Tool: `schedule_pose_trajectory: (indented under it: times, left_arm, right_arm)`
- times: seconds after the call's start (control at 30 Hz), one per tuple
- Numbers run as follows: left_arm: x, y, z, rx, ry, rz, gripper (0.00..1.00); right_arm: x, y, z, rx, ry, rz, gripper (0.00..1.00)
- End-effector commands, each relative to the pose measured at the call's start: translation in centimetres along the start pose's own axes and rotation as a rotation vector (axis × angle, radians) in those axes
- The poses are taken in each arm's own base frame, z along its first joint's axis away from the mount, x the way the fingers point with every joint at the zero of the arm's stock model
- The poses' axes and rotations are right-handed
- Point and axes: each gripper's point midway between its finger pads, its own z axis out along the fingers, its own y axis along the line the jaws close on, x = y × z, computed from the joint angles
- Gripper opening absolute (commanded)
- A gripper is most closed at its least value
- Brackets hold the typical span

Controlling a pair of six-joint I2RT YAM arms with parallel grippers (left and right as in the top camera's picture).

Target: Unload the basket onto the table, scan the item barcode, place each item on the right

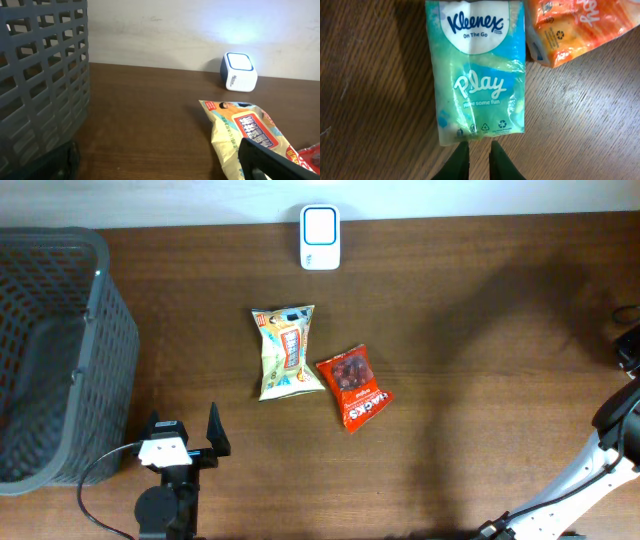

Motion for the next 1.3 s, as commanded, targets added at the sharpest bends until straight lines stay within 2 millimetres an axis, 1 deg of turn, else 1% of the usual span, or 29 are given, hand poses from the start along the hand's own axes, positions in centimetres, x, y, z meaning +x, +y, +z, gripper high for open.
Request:
schedule_pose_trajectory:
  times: [0.0,0.03,0.1,0.17,0.2,0.23,0.3,0.33,0.37,0.4,0.43,0.47,0.5,0.57,0.6,0.63,0.67,0.7,0.77,0.8,0.87,0.93,1.0,1.07,1.1,1.13,1.2,1.27]
  left_arm:
    - [0.2,-0.1,0.0,0.005,0.001,-0.005,0.99]
    - [0.2,-0.1,0.0,0.005,0.001,-0.005,0.99]
    - [0.2,-0.1,0.0,0.005,0.001,-0.005,0.99]
    - [0.2,-0.1,0.0,0.005,0.001,-0.005,0.99]
    - [0.2,-0.1,0.0,0.005,0.001,-0.005,0.99]
    - [0.2,-0.1,0.0,0.005,0.001,-0.005,0.99]
    - [0.2,-0.1,0.0,0.005,0.001,-0.005,0.99]
    - [0.2,-0.1,0.0,0.005,0.001,-0.005,0.99]
    - [0.2,-0.1,0.0,0.005,0.001,-0.005,0.99]
    - [0.2,-0.1,0.0,0.005,0.001,-0.005,0.99]
    - [0.2,-0.1,0.0,0.005,0.001,-0.005,0.99]
    - [0.2,-0.1,0.0,0.005,0.001,-0.005,0.99]
    - [0.2,-0.1,0.0,0.005,0.001,-0.005,0.99]
    - [0.2,-0.1,0.0,0.005,0.001,-0.005,0.99]
    - [0.2,-0.1,0.0,0.005,0.001,-0.005,0.99]
    - [0.2,-0.1,0.0,0.005,0.001,-0.005,0.99]
    - [0.2,-0.1,0.0,0.005,0.001,-0.005,0.99]
    - [0.2,-0.1,0.0,0.005,0.001,-0.005,0.99]
    - [0.2,-0.1,0.0,0.005,0.001,-0.005,0.99]
    - [0.2,-0.1,0.0,0.005,0.001,-0.005,0.99]
    - [0.2,-0.1,0.0,0.005,0.001,-0.005,0.99]
    - [0.2,-0.1,0.0,0.005,0.001,-0.005,0.99]
    - [0.2,-0.1,0.0,0.005,0.001,-0.005,0.99]
    - [0.2,-0.1,0.0,0.005,0.001,-0.005,0.99]
    - [0.2,-0.1,0.0,0.005,0.001,-0.005,0.99]
    - [0.2,-0.1,0.0,0.005,0.001,-0.005,0.99]
    - [0.2,-0.1,0.0,0.005,0.001,-0.005,0.99]
    - [0.2,-0.1,0.0,0.005,0.001,-0.005,0.99]
  right_arm:
    - [-1.0,-0.5,-1.0,0.011,-0.026,-0.015,0.16]
    - [-1.0,-0.1,-1.7,-0.014,-0.017,-0.016,0.16]
    - [-0.8,2.0,-3.7,-0.153,0.024,-0.018,0.16]
    - [-0.8,4.7,-6.2,-0.329,0.048,-0.08,0.16]
    - [-0.6,6.5,-8.0,-0.453,0.057,-0.127,0.16]
    - [-0.4,7.9,-9.6,-0.554,0.066,-0.161,0.17]
    - [0.6,10.8,-13.4,-0.775,0.096,-0.214,0.21]
    - [1.5,12.1,-15.2,-0.869,0.118,-0.246,0.27]
    - [2.3,13.1,-16.3,-0.936,0.132,-0.29,0.34]
    - [3.3,14.0,-17.3,-0.987,0.145,-0.339,0.46]
    - [4.5,14.8,-17.9,-1.015,0.162,-0.389,0.54]
    - [6.3,15.9,-18.3,-1.018,0.189,-0.46,0.6]
    - [7.7,16.7,-18.5,-1.013,0.207,-0.514,0.64]
    - [11.2,18.6,-19.0,-0.984,0.258,-0.644,0.64]
    - [14.2,20.0,-19.0,-0.908,0.303,-0.735,0.64]
    - [15.9,21.0,-18.9,-0.868,0.319,-0.784,0.64]
    - [17.0,21.8,-19.0,-0.85,0.328,-0.816,0.64]
    - [18.6,22.7,-19.3,-0.839,0.34,-0.86,0.64]
    - [22.3,25.0,-20.0,-0.824,0.36,-0.964,0.64]
    - [24.3,26.2,-20.6,-0.825,0.362,-1.019,0.63]
    - [27.6,27.9,-21.8,-0.832,0.371,-1.099,0.63]
    - [31.7,29.7,-23.1,-0.833,0.384,-1.167,0.63]
    - [35.0,31.2,-24.2,-0.836,0.386,-1.215,0.63]
    - [37.9,32.3,-25.2,-0.843,0.386,-1.245,0.64]
    - [39.8,33.0,-25.8,-0.845,0.391,-1.251,0.87]
    - [41.2,33.4,-26.2,-0.842,0.4,-1.248,0.89]
    - [44.5,34.0,-26.8,-0.835,0.423,-1.254,0.89]
    - [47.3,34.2,-26.7,-0.794,0.418,-1.285,0.89]
